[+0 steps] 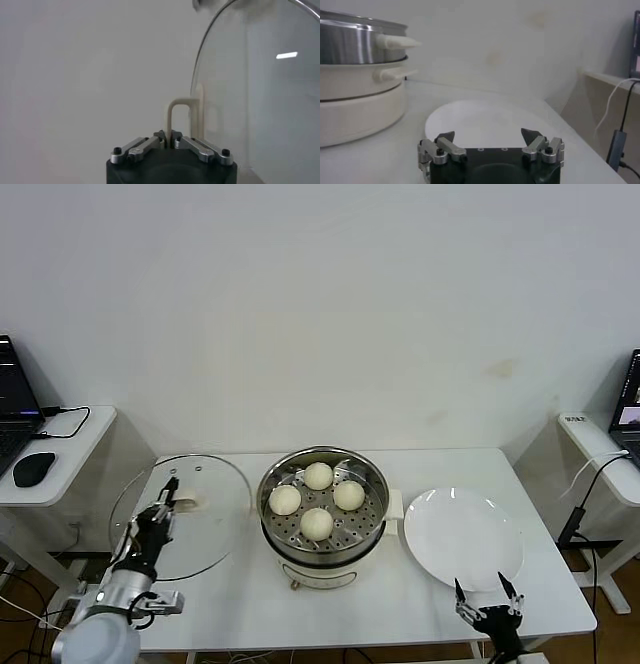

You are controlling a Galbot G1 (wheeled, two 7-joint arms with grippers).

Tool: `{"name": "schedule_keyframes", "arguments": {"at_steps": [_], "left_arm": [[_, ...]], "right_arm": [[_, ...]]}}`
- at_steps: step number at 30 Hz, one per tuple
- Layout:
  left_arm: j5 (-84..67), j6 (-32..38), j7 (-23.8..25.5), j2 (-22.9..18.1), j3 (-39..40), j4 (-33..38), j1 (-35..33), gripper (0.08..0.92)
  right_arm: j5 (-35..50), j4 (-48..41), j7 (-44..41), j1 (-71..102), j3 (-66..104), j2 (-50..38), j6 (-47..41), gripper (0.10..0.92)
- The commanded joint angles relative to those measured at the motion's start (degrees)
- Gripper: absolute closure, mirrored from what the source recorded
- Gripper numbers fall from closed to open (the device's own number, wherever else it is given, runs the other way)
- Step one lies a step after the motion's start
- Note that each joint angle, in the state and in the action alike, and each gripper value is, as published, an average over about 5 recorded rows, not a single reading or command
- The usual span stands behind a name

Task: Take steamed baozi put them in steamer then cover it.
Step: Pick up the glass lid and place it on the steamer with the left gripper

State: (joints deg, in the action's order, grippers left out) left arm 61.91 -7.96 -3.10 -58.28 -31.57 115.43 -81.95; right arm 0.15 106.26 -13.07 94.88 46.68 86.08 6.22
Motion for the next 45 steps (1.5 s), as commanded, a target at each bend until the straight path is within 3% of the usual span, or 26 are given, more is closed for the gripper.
{"name": "schedule_keyframes", "arguments": {"at_steps": [1, 8, 22, 29, 45], "left_arm": [[-1.12, -9.83, 4.97, 1.85, 19.08, 4.59, 10.73, 0.864], [3.01, -14.90, 8.62, -2.86, 26.59, 0.94, 19.36, 0.864], [15.76, -21.19, 21.87, -10.89, 33.97, -2.00, 26.56, 0.864], [18.33, -22.78, 23.45, -16.38, 35.62, -4.04, 28.73, 0.864], [23.80, -23.41, 23.96, -24.36, 38.13, -9.56, 29.18, 0.864]], "right_arm": [[-5.41, -0.91, 2.63, 0.09, -1.71, 2.53, 1.28, 0.203], [-8.50, -1.52, 4.42, -0.48, -2.65, 3.64, 1.38, 0.203], [-12.48, -3.40, 5.66, -2.32, -5.02, 4.34, 0.81, 0.203], [-13.94, -4.12, 5.97, -2.30, -5.63, 4.40, 0.93, 0.203], [-14.70, -4.33, 6.01, -2.13, -6.17, 4.36, 0.95, 0.203]]}}
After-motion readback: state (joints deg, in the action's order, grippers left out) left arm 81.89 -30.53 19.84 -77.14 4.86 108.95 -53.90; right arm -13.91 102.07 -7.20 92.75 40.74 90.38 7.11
